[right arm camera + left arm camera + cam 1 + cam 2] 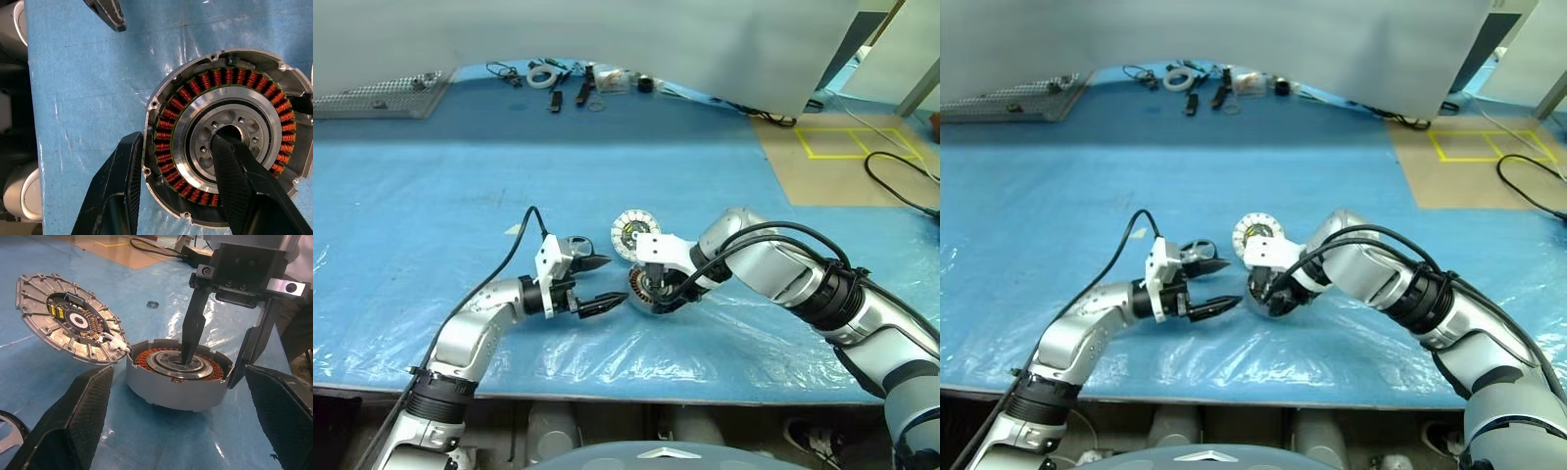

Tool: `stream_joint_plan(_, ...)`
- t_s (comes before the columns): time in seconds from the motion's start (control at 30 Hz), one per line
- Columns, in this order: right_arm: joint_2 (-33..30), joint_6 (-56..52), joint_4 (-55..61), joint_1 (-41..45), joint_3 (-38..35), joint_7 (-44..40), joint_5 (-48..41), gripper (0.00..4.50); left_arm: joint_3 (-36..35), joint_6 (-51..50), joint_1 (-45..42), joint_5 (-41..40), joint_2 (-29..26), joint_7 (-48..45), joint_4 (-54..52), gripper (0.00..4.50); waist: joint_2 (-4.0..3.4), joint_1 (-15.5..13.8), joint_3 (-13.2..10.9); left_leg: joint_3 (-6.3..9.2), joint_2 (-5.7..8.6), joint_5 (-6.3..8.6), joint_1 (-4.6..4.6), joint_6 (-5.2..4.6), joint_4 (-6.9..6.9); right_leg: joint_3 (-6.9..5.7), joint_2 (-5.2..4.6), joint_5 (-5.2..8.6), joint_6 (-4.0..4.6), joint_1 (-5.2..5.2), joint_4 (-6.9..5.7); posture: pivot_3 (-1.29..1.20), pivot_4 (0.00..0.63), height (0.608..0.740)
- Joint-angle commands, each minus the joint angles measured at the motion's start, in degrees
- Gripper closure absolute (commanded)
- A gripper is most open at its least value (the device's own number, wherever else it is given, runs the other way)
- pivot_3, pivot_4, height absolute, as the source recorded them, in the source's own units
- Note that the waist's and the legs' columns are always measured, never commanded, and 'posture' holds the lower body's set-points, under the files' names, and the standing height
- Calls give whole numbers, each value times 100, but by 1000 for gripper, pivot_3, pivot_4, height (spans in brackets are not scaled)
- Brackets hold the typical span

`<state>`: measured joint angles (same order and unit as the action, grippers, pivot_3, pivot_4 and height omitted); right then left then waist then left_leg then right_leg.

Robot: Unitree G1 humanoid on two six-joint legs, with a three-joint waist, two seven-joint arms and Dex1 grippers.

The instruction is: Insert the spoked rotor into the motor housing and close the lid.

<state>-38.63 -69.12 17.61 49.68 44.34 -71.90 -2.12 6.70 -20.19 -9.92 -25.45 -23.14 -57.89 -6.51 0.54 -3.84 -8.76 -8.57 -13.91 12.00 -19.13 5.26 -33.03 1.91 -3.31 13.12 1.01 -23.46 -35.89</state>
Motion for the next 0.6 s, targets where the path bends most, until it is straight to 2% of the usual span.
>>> stream_joint_plan(0.03, 116, 5, -275, -65, 331, 204, -72, 2597, -52, 50, -3, -77, -16, 35, -223, 0, 0, 5, 1, 0, 0, 0, 5, 0, 3, 0, 0, 0, 0, 10, 4, 0, 150, 740)
stream_joint_plan(0.13, 267, 69, -533, -9, 363, 400, 10, 2597, -26, 52, 0, -72, 12, 64, -243, 0, 2, 32, 3, 0, 0, 0, 8, 0, 5, 1, 0, 0, 0, 14, 8, 0, 150, 740)
stream_joint_plan(0.3, 327, -11, -501, 142, 387, 337, -172, 1207, -13, 74, 8, -63, 27, 75, -230, 0, -1, 15, 2, 0, 2, 0, 1, 0, 7, 1, -4, 0, 0, -4, 16, 0, 150, 740)
stream_joint_plan(0.5, 164, -79, -305, 351, 303, 216, -452, 1207, -39, 79, -69, -52, 12, 63, -159, 0, -2, -13, 1, 0, 1, 0, -18, 1, 26, -3, -2, 1, 0, -15, 40, 0, 150, 740)
stream_joint_plan(0.6, 106, -105, -277, 566, 159, 129, -625, 1207, -40, 77, -146, -46, 16, 56, -110, 0, -2, -14, 0, 0, 1, -1, -54, 1, 29, -3, -1, 0, -2, -53, 38, 0, 150, 740)
